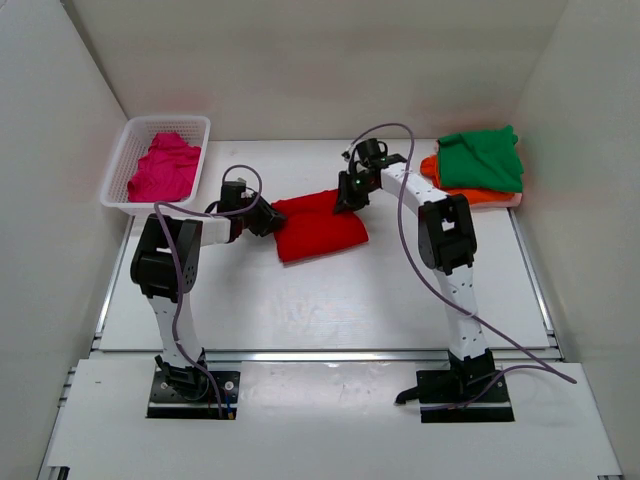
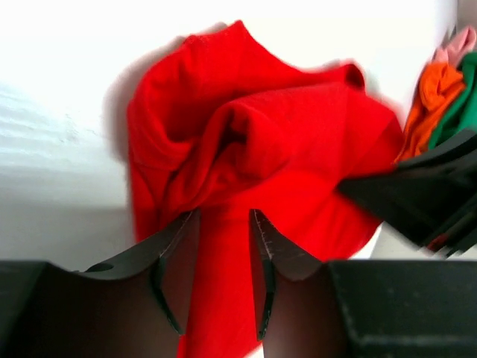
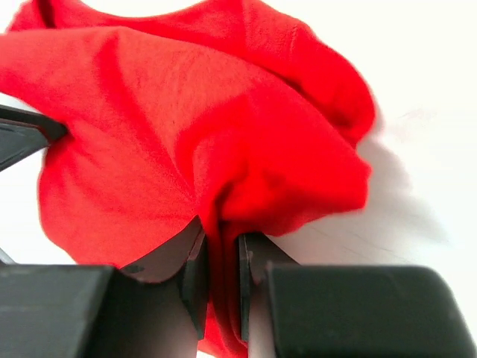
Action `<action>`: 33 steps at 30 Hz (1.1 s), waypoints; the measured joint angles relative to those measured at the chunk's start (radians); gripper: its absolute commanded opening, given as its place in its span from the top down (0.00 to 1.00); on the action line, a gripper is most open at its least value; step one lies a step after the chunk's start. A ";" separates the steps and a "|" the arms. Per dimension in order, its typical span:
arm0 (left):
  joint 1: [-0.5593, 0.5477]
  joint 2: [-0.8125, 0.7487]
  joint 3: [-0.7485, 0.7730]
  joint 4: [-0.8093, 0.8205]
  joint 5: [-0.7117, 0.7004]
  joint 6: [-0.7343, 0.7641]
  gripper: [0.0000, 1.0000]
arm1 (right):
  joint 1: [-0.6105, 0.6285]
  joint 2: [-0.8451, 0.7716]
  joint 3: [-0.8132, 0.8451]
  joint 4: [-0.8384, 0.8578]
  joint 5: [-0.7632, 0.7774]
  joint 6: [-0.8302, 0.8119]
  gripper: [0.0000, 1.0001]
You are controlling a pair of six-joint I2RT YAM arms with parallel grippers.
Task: Fold and stack the t-shirts
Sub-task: Put the neatly folded tshirt into the corner of the board with the right arm
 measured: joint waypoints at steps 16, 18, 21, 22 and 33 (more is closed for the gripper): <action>0.082 -0.220 -0.094 -0.037 0.056 0.003 0.55 | -0.464 -0.066 0.332 -0.150 0.177 -0.467 1.00; 0.081 -0.220 -0.101 -0.039 0.057 0.004 0.55 | -0.524 -0.066 0.372 -0.143 0.195 -0.498 1.00; 0.078 -0.217 -0.109 -0.042 0.058 0.003 0.55 | -0.580 -0.077 0.375 -0.119 0.198 -0.520 0.99; 0.076 -0.215 -0.111 -0.043 0.058 0.003 0.54 | -0.591 -0.077 0.373 -0.110 0.198 -0.525 1.00; 0.072 -0.213 -0.119 -0.053 0.058 0.014 0.54 | -0.601 -0.090 0.328 0.003 0.298 -0.555 1.00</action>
